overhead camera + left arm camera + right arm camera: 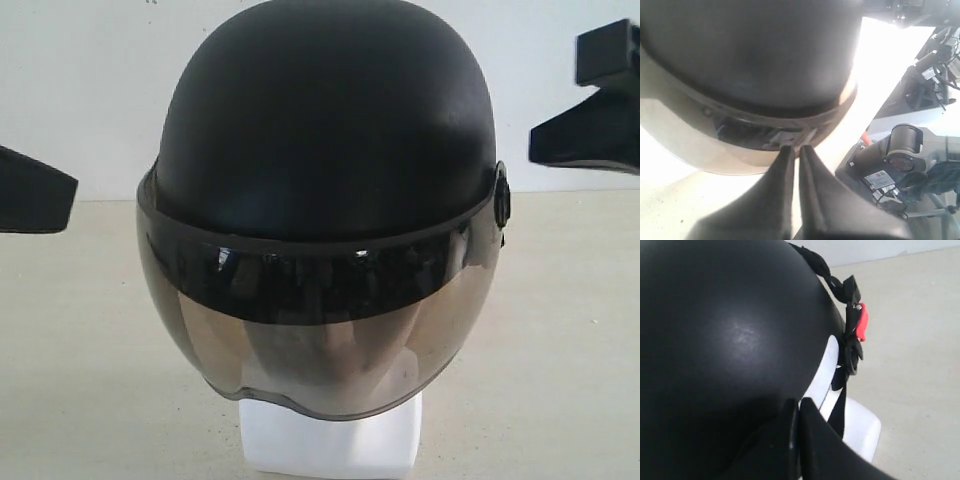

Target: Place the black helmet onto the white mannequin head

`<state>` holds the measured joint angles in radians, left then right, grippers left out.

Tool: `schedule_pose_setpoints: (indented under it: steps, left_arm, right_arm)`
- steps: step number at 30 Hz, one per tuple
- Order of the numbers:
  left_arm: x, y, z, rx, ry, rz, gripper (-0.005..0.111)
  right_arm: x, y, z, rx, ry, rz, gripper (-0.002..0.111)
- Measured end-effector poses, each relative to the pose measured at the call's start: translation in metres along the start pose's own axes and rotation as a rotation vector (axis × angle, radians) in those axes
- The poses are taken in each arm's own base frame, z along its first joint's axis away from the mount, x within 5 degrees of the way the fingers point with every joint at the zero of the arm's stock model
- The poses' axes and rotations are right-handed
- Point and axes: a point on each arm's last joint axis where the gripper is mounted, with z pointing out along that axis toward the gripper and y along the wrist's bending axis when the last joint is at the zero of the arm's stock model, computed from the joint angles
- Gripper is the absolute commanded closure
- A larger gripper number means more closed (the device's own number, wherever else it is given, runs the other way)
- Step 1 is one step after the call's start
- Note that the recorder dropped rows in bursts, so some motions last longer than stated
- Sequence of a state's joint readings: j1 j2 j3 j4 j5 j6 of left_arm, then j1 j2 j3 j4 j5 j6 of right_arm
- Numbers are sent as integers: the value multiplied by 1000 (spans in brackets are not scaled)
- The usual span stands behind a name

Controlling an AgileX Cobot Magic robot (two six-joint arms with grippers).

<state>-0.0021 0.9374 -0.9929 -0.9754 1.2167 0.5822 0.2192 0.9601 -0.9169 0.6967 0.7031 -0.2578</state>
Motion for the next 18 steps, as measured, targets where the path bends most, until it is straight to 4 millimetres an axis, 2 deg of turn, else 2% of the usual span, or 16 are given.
schedule_pose_setpoints:
  steps: [4,7,12,16,18]
  left_arm:
    - [5,-13,-10,-4,-31,41,102]
    - [4,-11,-10,-34,-40,53,102]
    - [-10,22,10,-98,-38,-27,102]
    - [-20,56,34,-129,7,-94,102]
    - [-27,66,40,-142,11,-96,102]
  right_arm:
    - [3,5,-26,50,-58,-40,108]
    - [8,8,-33,43,-34,-31,108]
    - [14,19,-30,-83,42,6,108]
    - [15,19,-31,-92,57,24,108]
    - [17,19,-31,-92,71,29,108]
